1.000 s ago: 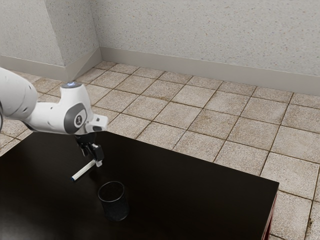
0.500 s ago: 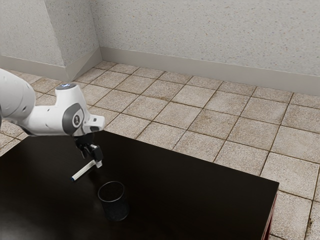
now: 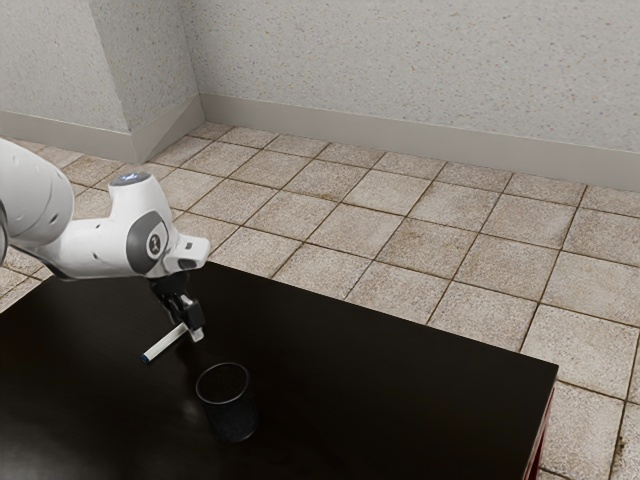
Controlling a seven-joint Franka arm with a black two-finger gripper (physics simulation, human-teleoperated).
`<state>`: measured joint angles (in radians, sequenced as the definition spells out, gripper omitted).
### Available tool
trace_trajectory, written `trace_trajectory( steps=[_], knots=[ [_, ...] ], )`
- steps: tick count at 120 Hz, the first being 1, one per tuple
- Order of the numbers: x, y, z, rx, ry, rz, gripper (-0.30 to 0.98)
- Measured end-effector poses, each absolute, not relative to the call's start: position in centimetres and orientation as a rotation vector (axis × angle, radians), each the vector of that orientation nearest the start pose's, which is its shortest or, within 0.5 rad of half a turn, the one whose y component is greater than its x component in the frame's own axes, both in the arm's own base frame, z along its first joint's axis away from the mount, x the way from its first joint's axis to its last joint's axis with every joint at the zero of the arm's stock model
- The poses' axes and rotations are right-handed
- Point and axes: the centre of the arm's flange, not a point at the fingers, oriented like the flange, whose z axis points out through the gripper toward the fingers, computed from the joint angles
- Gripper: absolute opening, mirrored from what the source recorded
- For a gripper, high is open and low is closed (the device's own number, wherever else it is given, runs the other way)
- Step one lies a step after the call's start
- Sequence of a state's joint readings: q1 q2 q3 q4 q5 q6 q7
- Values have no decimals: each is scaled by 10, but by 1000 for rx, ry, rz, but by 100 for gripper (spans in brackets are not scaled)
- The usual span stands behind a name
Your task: Put the marker into the pen holder.
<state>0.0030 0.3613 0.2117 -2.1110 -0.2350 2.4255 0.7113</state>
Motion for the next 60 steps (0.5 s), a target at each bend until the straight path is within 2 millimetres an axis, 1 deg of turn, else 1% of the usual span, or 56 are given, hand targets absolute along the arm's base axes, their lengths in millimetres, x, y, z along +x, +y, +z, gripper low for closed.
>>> trace_trajectory(
  steps=[14,33,46,60],
  knots=[
    [564,121,245,-3176,548,-19,34],
    [564,122,246,-3171,569,-25,14],
    [562,122,243,-3172,578,-17,7],
    [561,122,243,-3171,583,-15,9]
  ],
)
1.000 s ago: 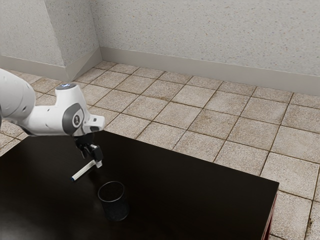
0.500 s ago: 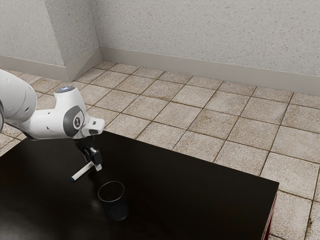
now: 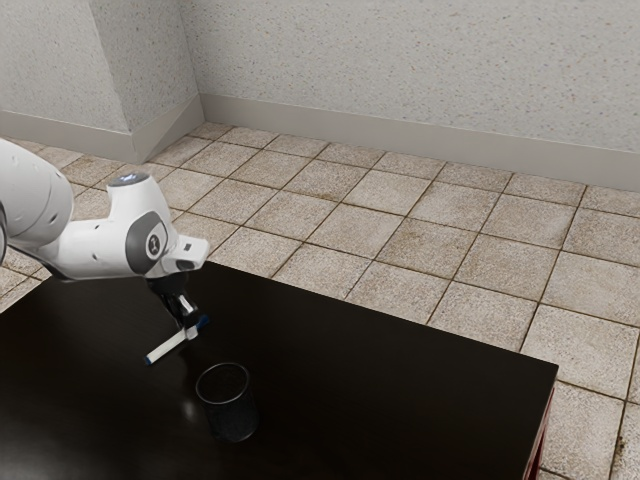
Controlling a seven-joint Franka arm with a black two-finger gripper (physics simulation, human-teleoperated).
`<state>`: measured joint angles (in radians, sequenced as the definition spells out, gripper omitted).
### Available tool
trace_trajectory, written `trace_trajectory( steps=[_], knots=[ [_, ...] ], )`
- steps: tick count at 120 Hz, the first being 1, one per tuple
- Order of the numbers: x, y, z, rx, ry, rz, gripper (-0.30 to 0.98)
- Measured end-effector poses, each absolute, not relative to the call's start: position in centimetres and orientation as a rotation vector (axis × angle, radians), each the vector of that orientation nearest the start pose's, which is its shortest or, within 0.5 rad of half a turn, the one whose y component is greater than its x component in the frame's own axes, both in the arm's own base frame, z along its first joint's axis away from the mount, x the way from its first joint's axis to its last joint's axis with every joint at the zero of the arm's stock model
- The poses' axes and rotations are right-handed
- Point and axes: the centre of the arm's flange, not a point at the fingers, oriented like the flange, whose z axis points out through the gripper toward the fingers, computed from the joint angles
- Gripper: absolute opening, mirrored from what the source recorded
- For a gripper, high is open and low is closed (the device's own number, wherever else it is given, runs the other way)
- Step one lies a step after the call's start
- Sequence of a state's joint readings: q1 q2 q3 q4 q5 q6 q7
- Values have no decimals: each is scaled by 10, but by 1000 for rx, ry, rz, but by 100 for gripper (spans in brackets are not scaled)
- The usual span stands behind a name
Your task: Put the marker into the pen holder.
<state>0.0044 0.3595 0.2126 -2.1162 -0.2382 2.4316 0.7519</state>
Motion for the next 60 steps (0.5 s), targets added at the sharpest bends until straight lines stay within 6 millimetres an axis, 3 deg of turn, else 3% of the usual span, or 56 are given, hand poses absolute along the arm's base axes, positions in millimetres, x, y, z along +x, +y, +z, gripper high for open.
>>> trace_trajectory(
  steps=[34,40,47,60],
  knots=[
    [564,122,254,-3156,589,-43,-7],
    [567,120,272,-3146,591,-93,-8],
    [571,110,308,-3130,616,-185,-9],
    [579,43,361,-3119,753,-347,-10]
  ],
)
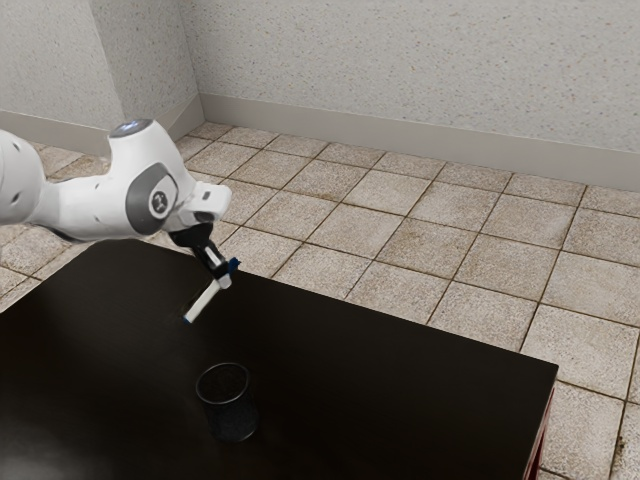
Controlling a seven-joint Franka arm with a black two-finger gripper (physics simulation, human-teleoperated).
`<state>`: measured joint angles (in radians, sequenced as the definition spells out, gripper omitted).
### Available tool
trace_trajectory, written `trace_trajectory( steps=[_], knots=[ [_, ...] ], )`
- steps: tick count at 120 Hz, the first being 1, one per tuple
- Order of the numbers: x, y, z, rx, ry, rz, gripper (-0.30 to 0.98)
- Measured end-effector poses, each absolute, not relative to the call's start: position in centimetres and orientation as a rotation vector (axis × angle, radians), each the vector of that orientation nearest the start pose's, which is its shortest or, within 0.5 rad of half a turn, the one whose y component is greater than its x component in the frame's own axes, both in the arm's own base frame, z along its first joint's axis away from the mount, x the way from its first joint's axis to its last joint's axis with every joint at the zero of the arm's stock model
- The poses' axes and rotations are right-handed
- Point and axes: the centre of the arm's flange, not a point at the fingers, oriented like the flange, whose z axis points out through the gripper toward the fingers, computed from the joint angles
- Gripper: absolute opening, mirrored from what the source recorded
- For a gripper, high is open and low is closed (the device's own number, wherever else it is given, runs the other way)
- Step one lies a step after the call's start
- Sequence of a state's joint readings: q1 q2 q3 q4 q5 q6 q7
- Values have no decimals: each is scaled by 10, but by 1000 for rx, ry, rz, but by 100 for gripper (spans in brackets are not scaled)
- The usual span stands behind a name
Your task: Put the marker into the pen holder.
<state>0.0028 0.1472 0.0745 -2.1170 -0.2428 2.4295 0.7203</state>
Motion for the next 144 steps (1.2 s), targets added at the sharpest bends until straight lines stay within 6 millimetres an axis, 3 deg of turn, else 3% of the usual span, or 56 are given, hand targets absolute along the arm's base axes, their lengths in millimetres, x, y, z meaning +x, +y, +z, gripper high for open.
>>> trace_trajectory(
  steps=[10,21,36,52,64,78,96,120,144],
  knots=[
    [562,1,358,-3226,730,-407,-10],
    [539,-16,353,-3344,614,-501,-10],
    [525,-19,372,-3375,553,-646,-10],
    [477,-4,401,-3350,515,-774,-10],
    [455,0,404,-3338,520,-801,-10],
    [432,1,392,-3341,537,-772,-8],
    [423,-1,384,-3339,571,-754,-7],
    [420,-26,380,-3326,673,-741,-6],
    [413,-27,355,-3340,680,-671,-6]
  ],
)
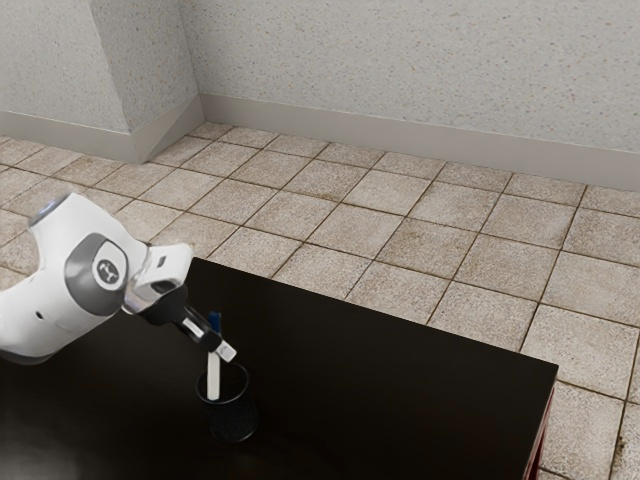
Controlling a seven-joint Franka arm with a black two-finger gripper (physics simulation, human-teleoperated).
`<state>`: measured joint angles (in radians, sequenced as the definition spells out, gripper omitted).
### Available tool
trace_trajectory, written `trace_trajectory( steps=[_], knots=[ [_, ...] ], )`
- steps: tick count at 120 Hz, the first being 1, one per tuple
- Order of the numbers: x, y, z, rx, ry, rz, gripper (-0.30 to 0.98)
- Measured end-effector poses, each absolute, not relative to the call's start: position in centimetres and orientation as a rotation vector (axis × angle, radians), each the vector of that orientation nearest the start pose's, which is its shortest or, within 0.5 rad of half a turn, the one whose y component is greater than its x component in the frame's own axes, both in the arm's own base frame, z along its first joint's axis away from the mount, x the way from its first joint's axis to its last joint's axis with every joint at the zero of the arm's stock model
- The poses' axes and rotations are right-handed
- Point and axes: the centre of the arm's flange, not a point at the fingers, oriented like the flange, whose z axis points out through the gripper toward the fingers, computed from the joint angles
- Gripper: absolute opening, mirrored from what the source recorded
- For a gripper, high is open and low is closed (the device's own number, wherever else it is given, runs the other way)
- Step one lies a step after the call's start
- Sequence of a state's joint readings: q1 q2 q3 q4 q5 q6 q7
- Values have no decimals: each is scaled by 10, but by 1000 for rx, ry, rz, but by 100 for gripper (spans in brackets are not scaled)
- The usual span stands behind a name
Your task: Put the marker into the pen holder.
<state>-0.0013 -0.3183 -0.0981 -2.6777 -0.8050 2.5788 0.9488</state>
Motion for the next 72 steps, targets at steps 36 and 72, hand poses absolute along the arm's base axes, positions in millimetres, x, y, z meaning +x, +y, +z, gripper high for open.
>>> trace_trajectory(
  steps=[36,72],
  knots=[
    [402,-33,340,-3340,727,-633,26],
    [484,-69,452,-3016,1195,-811,53]
  ],
)
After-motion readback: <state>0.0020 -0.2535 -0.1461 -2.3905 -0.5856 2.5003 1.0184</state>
